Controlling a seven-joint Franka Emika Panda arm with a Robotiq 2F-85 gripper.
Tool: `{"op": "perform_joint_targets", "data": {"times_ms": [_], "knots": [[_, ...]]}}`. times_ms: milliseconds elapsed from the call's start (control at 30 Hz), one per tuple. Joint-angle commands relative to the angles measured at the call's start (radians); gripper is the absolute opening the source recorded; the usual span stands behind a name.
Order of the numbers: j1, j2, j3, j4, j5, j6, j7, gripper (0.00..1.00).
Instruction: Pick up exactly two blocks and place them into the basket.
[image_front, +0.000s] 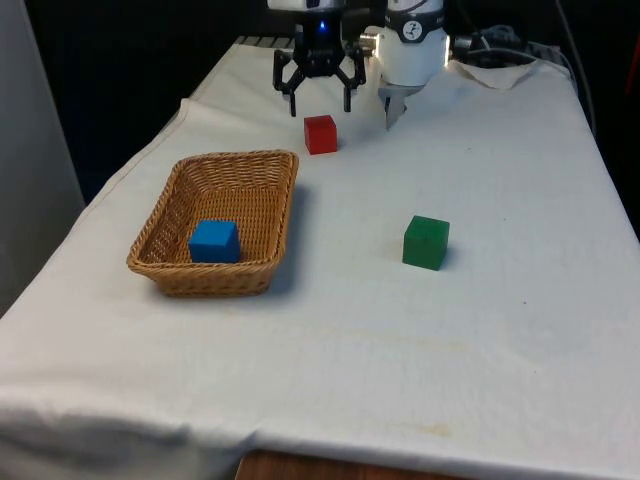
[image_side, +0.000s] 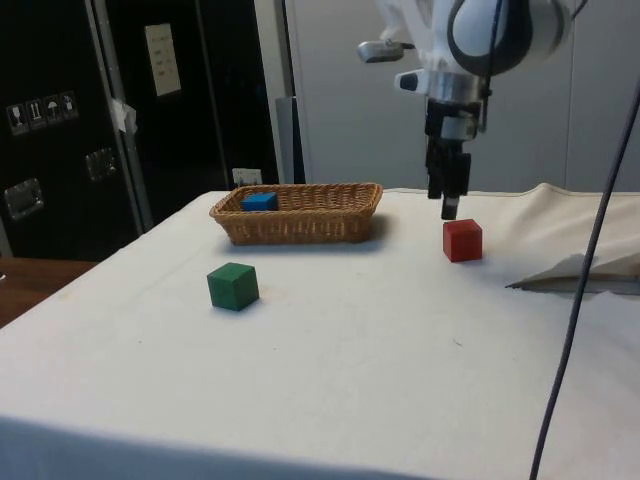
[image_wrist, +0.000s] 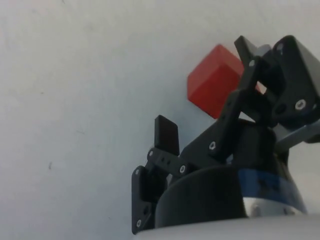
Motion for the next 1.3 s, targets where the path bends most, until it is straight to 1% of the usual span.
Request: {"op": "perform_joint_targets", "data": {"times_ms": [0,67,100,133,267,333,367,400,533,567,600,633,667,700,833,967,1000,1033,1067,1267], "knots": [[-0.005,0.014,-0.002,-0.008,-0.006,0.025,-0.001,1.00],[-0.003,0.017,-0.009,-0.024,-0.002,0.039,-0.006,1.00],[0.000,0.009,-0.007,-0.015,0.000,0.017,-0.004,1.00],[-0.002,0.019,-0.014,-0.037,0.000,0.050,-0.007,1.00],[0.000,0.020,-0.020,-0.063,0.006,0.066,-0.003,1.00],[0.003,0.018,-0.021,-0.076,0.012,0.068,0.002,1.00],[0.000,0.027,-0.019,-0.063,0.003,0.057,0.001,1.00],[0.003,0.018,-0.021,-0.076,0.012,0.068,0.002,1.00],[0.010,0.018,-0.021,-0.084,0.019,0.064,0.012,1.00],[0.013,0.022,-0.018,-0.084,0.021,0.066,0.017,1.00],[0.019,0.028,-0.013,-0.082,0.023,0.069,0.026,1.00],[0.021,0.031,-0.010,-0.081,0.024,0.071,0.031,1.00],[0.007,0.034,-0.010,-0.073,0.005,0.058,0.033,1.00],[0.022,0.034,-0.006,-0.080,0.024,0.073,0.036,1.00],[0.025,0.048,0.010,-0.073,0.024,0.083,0.056,1.00],[0.025,0.071,0.025,-0.068,0.021,0.103,0.072,1.00],[0.015,0.071,0.023,-0.053,0.005,0.072,0.075,1.00],[0.016,0.075,0.024,-0.053,0.005,0.078,0.076,1.00],[0.024,0.082,0.029,-0.069,0.020,0.114,0.076,1.00],[0.020,0.127,0.041,-0.064,0.014,0.150,0.087,1.00]]}}
